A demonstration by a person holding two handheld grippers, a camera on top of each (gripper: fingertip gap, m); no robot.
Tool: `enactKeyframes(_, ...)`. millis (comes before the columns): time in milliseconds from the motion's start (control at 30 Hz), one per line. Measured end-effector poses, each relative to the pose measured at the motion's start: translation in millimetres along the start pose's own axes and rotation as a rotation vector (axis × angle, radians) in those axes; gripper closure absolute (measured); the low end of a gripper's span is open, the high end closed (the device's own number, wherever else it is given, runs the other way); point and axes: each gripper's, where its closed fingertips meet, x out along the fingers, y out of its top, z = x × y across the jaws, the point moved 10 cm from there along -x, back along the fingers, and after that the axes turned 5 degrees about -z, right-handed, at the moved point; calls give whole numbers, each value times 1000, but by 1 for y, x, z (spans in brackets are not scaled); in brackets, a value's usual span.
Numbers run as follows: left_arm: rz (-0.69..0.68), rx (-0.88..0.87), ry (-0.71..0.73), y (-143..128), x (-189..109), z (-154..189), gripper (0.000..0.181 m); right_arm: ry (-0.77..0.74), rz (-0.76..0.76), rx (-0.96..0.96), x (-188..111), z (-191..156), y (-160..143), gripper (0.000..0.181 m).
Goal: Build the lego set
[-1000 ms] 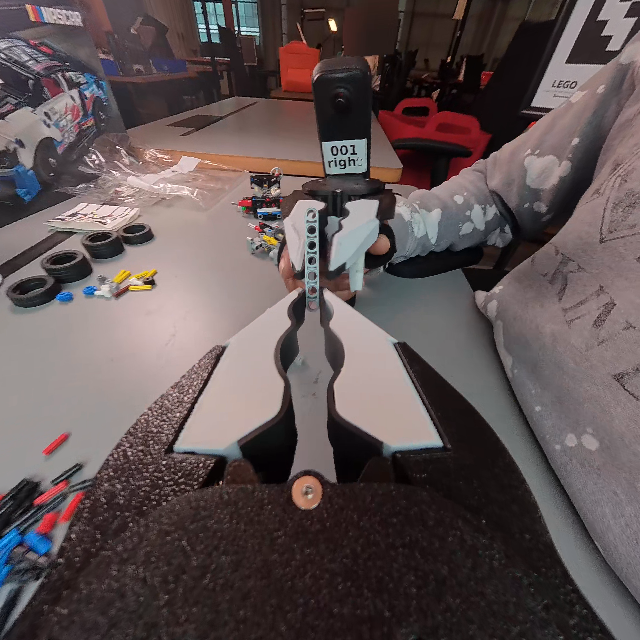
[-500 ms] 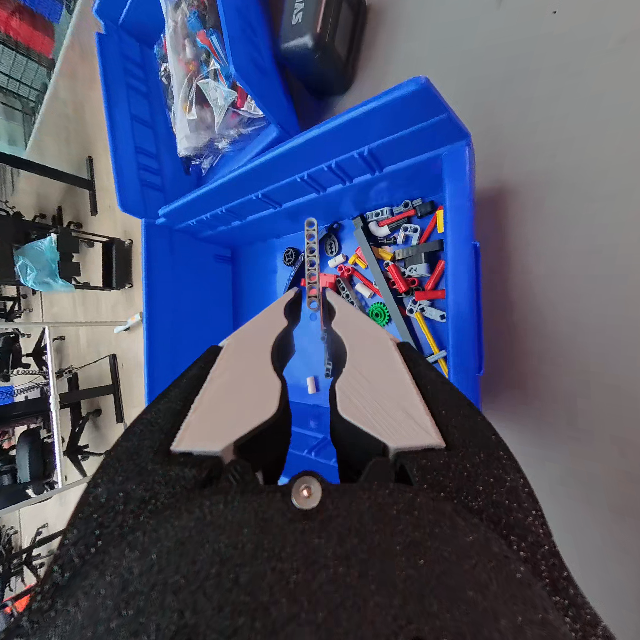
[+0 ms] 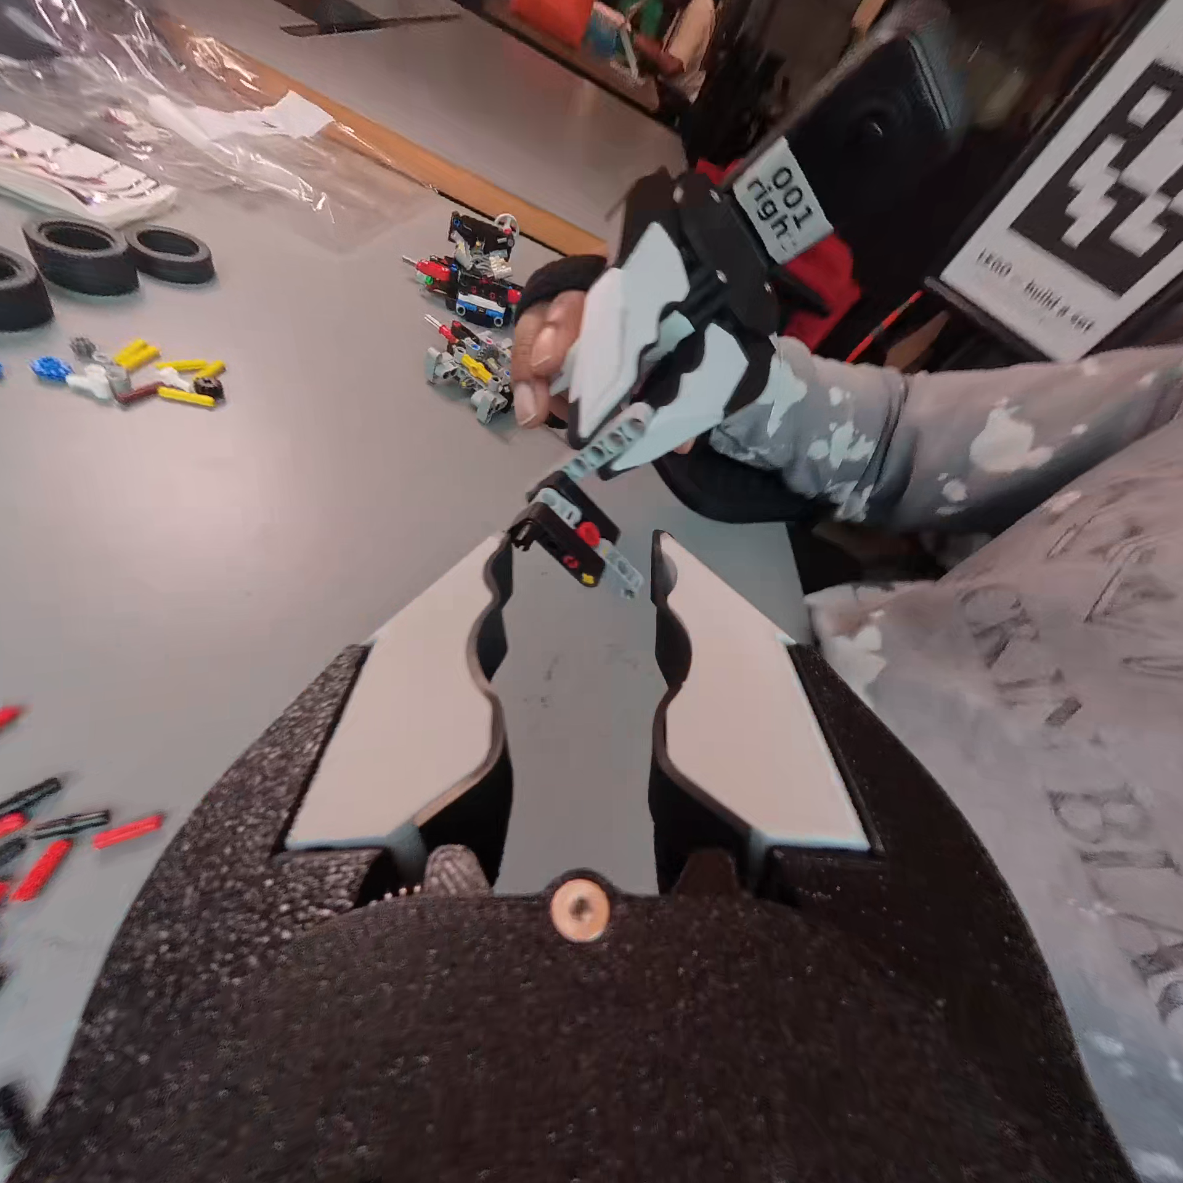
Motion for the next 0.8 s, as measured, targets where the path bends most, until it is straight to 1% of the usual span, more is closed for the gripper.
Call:
enactKeyframes(33,34,-67,-33,-2,3,-4,145,5,27,-42,1,-3,6,175)
enactKeyframes(67,77,-105,-65,-5,3,-7,146,10,47,-86,2,-8,9,175)
enactKeyframes(100,126,-122,-88,-9,2,-8,151,5,64,-130,4,-13,11,175)
enactKeyframes(133,153,-125,-111,-14,1,-8,160,-16,75,-168,7,-18,10,175)
enactKeyframes(267,116,-163,-183,-32,6,-4,159,-21,116,-189,11,-40,4,175)
enactKeyframes(333,103,-168,-208,-33,8,0,157,-43,125,-212,9,-46,4,175)
enactKeyframes(400,77,-174,-234,-34,13,2,151,-57,128,-237,6,-51,6,175)
enactKeyframes(500,69,-191,-294,-33,19,6,156,-63,131,-264,3,-57,9,175)
enactKeyframes(567,97,-148,-265,-31,15,8,160,-88,131,-258,1,-57,10,174)
enactKeyframes(600,115,-133,-247,-30,11,7,166,-106,117,-263,1,-56,9,171)
enactKeyframes(667,120,-122,-244,-30,5,8,167,-143,73,-300,1,-53,6,161)
enactKeyframes(800,84,-107,-224,-33,4,10,167,-127,55,-336,4,-57,2,169)
